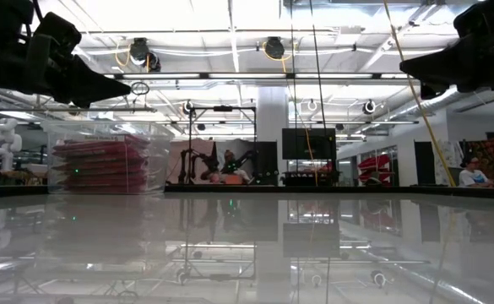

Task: Sort popcorn bags into baskets
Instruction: Return to Home Position

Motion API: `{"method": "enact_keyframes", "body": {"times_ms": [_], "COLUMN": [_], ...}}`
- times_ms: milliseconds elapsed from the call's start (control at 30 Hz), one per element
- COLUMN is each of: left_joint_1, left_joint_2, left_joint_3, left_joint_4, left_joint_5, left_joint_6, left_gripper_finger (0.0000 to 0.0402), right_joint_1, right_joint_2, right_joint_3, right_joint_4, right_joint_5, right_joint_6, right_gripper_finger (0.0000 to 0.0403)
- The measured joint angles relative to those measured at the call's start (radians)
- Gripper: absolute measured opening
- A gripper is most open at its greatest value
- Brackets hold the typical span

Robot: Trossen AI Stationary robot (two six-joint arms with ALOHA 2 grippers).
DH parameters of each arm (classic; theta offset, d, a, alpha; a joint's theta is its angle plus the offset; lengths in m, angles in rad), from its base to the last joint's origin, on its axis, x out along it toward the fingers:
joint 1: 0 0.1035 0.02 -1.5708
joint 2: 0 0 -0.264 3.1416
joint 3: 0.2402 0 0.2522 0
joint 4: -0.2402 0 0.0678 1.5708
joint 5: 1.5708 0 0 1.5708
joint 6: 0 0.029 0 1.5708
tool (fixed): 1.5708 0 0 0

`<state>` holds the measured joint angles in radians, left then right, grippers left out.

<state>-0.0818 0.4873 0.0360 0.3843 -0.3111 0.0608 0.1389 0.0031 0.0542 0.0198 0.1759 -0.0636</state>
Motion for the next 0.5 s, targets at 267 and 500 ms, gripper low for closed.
{"method": "enact_keyframes", "body": {"times_ms": [267,500], "left_joint_1": [-0.001,-0.001], "left_joint_2": [-0.014,-0.131], "left_joint_3": [0.000,0.000], "left_joint_4": [-0.011,-0.076], "left_joint_5": [0.025,0.079], "left_joint_6": [0.034,0.044], "left_gripper_finger": [0.0005,0.0005], "right_joint_1": [0.000,0.000], "right_joint_2": [0.000,0.002], "right_joint_3": [0.001,-0.001], "right_joint_4": [-0.006,0.049], "right_joint_5": [-0.019,-0.018], "right_joint_6": [-0.025,-0.053], "right_gripper_finger": [0.0000,0.0000]}}
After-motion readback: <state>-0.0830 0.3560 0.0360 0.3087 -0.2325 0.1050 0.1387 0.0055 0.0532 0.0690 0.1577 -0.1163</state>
